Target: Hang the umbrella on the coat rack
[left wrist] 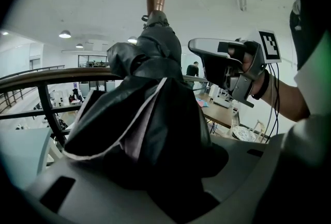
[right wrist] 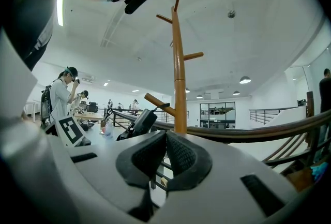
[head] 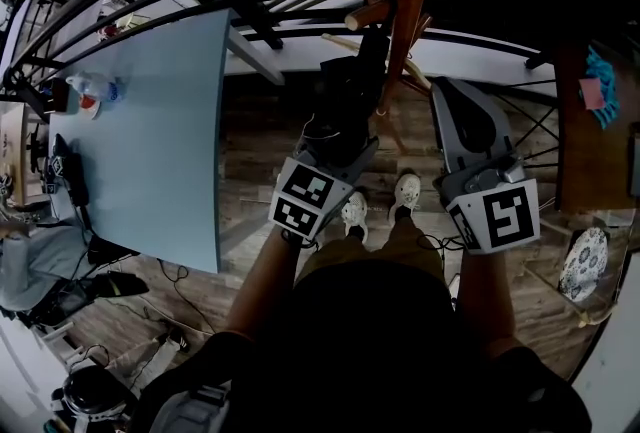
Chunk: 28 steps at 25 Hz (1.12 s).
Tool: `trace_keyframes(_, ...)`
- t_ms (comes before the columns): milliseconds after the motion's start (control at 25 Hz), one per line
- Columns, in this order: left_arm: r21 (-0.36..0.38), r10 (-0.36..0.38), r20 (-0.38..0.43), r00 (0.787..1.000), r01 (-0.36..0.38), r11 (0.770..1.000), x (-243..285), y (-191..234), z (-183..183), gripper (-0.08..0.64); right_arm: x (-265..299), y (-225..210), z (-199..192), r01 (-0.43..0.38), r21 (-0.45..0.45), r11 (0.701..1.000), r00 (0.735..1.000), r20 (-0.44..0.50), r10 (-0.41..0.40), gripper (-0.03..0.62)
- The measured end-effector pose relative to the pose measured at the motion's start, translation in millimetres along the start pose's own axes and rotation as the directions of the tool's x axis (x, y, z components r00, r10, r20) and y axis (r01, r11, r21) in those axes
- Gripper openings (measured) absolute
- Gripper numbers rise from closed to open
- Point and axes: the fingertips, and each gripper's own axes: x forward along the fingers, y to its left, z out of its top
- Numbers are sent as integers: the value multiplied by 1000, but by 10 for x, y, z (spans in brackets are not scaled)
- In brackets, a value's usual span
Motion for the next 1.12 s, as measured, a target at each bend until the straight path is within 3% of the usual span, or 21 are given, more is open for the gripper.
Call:
trace_keyframes(560,8,-17,-18,1000,17,1000,224,-5,69,213,-1,-223,-50,20,0,1000,1000,-19,-20,31)
trace_keyframes(880,77,-4,-81,997,10,997,349,-88,-80,222,-28,-277,-78,27,1,1000,999,-19,-27,31)
trace_keyframes(1120,57,-29,-81,996,34,998,395,-142,-104,225,-50,-304,-95,34,3,999,999,-26,-34,31)
